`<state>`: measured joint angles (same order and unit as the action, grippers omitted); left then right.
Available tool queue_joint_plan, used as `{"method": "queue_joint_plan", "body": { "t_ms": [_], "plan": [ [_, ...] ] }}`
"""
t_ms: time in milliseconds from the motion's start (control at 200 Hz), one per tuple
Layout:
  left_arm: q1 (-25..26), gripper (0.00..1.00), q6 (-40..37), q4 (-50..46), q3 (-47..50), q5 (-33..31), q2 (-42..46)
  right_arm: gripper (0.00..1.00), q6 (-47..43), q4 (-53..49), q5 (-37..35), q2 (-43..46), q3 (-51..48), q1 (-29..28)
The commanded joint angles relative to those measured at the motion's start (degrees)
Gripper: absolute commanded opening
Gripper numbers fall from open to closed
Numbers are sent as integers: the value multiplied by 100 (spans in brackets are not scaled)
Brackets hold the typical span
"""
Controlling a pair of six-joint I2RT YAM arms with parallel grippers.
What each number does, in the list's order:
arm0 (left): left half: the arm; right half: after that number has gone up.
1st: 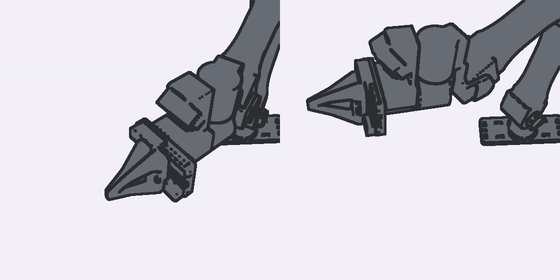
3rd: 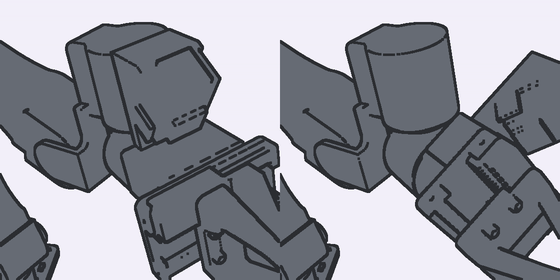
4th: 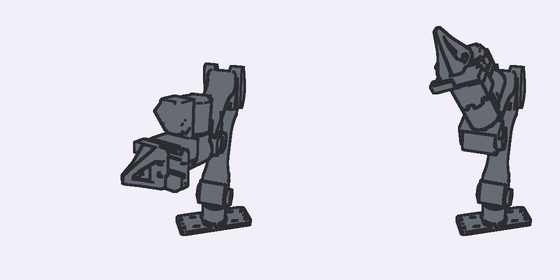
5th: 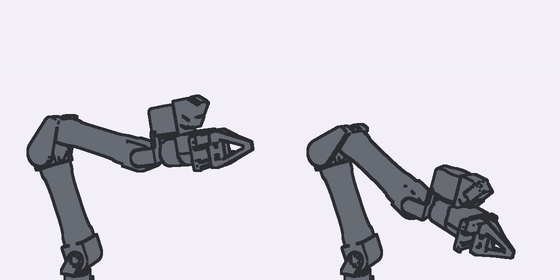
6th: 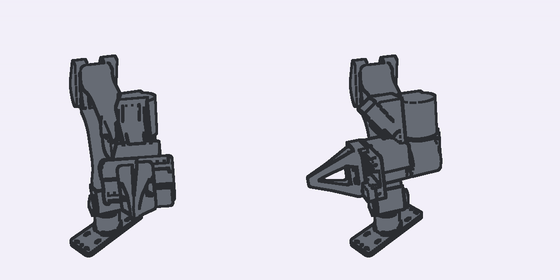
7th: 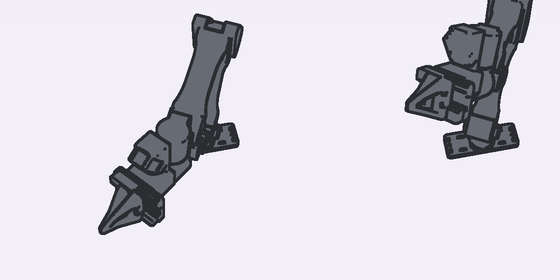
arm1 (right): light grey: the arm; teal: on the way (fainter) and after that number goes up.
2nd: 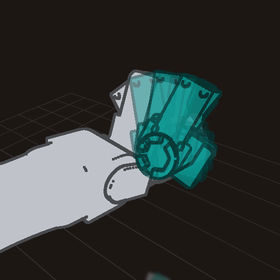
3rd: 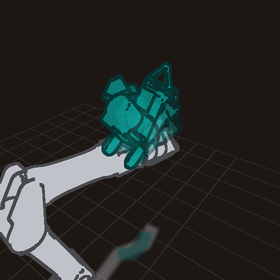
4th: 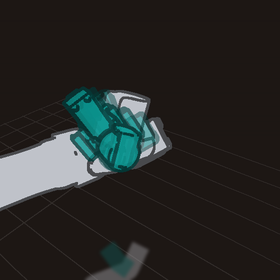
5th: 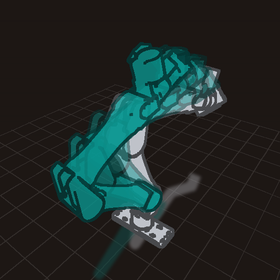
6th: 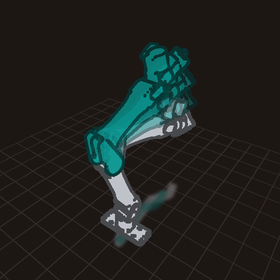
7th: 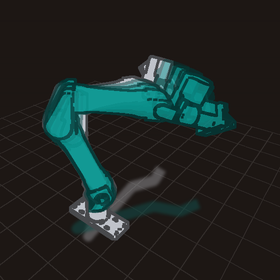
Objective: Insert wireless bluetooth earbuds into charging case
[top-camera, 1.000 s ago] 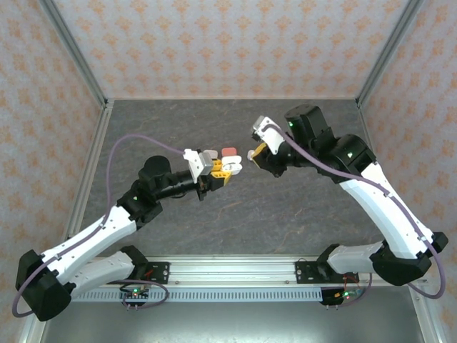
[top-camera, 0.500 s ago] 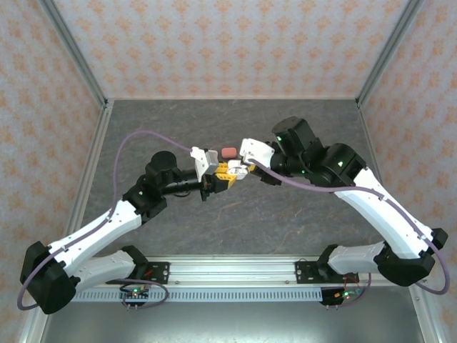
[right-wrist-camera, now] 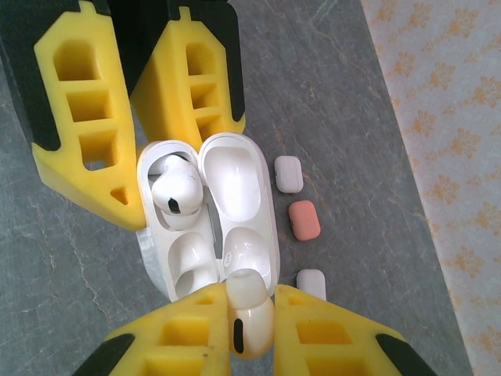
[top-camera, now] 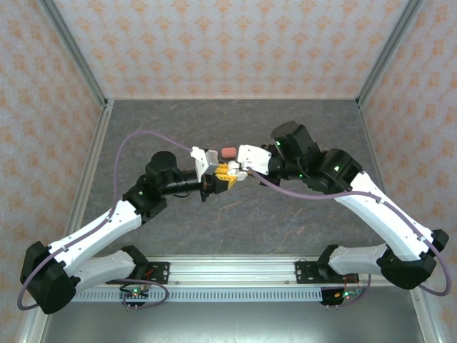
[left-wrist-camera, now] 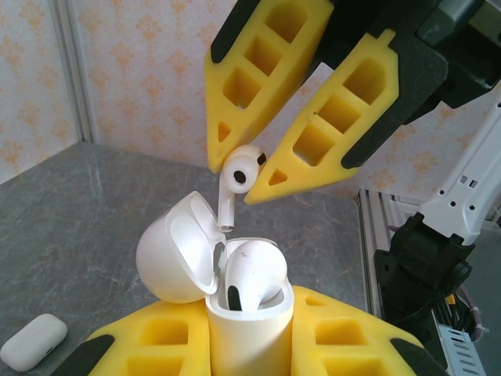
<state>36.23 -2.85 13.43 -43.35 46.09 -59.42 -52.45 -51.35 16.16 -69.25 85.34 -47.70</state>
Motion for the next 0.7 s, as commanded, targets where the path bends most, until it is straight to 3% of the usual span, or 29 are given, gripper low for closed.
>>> {"method": "queue_joint_plan", "body": {
  "t_ms": [0, 696],
  "plan": [
    [-52, 0, 73, 274, -226, 111, -8, 15, -121, 131, 100, 113, -111, -55],
    [-46, 0, 14, 406, -112, 106, 113, 16, -62, -71, 462, 46, -175, -64]
  ]
}}
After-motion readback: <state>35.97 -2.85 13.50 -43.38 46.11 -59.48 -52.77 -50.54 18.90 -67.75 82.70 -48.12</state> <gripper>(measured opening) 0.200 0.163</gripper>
